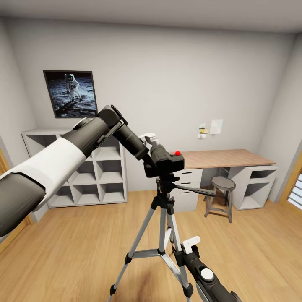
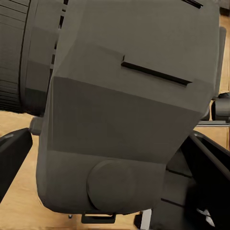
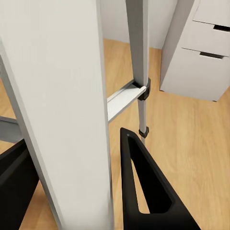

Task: Attach the digital camera to the camera tripod in the bedroom.

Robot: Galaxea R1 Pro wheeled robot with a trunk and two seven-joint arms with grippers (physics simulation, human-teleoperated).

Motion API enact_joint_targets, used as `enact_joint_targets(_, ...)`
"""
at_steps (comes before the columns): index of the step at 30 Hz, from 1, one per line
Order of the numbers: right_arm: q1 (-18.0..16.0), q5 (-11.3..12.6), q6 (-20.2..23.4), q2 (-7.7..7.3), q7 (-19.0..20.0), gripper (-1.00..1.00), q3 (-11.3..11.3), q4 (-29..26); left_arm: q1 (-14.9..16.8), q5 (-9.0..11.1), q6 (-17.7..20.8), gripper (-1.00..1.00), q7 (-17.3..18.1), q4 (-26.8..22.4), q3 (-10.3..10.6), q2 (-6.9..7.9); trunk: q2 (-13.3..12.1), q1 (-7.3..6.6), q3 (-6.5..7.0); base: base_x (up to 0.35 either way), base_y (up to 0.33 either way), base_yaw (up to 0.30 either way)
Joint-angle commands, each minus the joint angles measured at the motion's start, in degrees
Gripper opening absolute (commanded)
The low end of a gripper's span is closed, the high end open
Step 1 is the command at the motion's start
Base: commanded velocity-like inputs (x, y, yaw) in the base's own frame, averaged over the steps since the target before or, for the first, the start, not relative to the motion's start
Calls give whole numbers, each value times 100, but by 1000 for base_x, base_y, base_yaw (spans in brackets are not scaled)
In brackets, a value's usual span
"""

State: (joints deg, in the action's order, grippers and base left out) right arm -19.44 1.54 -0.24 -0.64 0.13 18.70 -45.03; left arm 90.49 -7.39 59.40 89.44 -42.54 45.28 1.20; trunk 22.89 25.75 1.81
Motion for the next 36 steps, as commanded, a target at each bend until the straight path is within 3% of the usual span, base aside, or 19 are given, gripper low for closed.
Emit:
enact_joint_targets(1,2,13,-3,-6,4,-100,20,160,4,-44,60,-100,56,78,0,-1,3,3,-4,0,0,0)
enact_joint_targets(5,2,13,-4,-6,4,-100,23,160,4,-44,60,-100,56,476,-10,-39,3,3,-4,0,0,0)
enact_joint_targets(9,2,13,-4,-6,4,-100,26,161,4,-44,60,-100,56,576,-12,-61,3,3,-4,0,0,0)
enact_joint_targets(17,2,13,-6,-6,4,-100,29,167,4,-44,60,-100,56,622,-12,-170,3,3,-4,0,0,0)
enact_joint_targets(36,2,6,-8,-5,4,-100,29,311,192,-52,60,-100,56,649,-19,-209,3,3,-4,0,0,0)
